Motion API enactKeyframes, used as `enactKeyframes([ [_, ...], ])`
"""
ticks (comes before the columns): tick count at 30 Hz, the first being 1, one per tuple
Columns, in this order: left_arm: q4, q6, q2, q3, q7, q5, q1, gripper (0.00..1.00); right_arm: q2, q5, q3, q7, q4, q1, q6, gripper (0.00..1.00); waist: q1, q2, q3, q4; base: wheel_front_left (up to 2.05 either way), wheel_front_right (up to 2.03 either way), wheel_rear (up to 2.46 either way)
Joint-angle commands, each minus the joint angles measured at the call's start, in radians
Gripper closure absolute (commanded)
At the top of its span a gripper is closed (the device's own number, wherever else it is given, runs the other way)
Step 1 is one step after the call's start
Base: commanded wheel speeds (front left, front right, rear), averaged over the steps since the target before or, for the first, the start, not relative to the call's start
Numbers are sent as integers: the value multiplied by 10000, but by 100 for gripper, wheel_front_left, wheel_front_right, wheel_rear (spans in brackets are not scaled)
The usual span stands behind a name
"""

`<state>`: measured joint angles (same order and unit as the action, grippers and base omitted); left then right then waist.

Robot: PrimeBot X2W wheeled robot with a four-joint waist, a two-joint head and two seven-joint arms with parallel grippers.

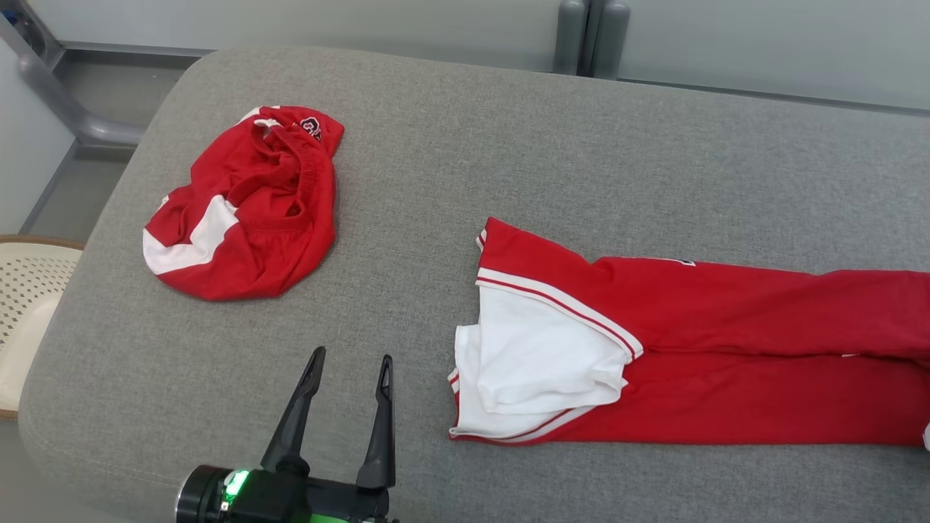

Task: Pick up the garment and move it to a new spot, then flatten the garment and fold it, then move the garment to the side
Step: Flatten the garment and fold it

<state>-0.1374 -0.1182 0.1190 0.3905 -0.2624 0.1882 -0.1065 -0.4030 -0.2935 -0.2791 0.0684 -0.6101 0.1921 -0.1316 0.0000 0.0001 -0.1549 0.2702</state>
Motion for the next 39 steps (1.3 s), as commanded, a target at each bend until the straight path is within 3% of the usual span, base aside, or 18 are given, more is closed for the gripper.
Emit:
enactKeyframes([
  [1,20,157,-97,-61,-27,-138,-81,0,-32,132,63,-76,-147,82,19,0,0,-1,-91,44,0,0,0],
  [12,83,709,-530,-384,-27,-803,-181,0,536,78,535,-782,-804,-206,17,0,0,-1,-275,-270,0,0,0],
  [13,29,737,-554,-388,-27,-814,-158,0,570,67,557,-810,-834,-216,17,7,0,-1,-283,-290,0,0,0],
  [14,-47,737,-584,-433,-27,-769,-133,0,545,37,590,-803,-888,-210,17,44,0,-1,-296,-305,0,0,0],
  [16,-179,767,-609,-511,-29,-679,-107,0,549,-106,653,-903,-994,-168,22,87,0,-1,-313,-337,0,0,0],
  [17,-225,781,-624,-550,-27,-632,-112,0,532,-159,681,-914,-1015,-151,22,100,0,-1,-326,-353,0,0,0],
  [25,-455,904,-685,-791,-27,-337,-139,0,-63,-542,751,-655,-940,265,36,100,0,-1,-421,-550,0,0,0],
  [33,-713,375,-684,-929,-27,-852,70,0,-1106,-251,357,-582,-788,726,28,100,0,-1,-730,-1023,0,0,0],
  [39,-485,728,-674,-713,-27,-1394,219,0,-1884,549,91,-867,-309,620,22,100,0,-1,-803,-1374,0,0,0],
])
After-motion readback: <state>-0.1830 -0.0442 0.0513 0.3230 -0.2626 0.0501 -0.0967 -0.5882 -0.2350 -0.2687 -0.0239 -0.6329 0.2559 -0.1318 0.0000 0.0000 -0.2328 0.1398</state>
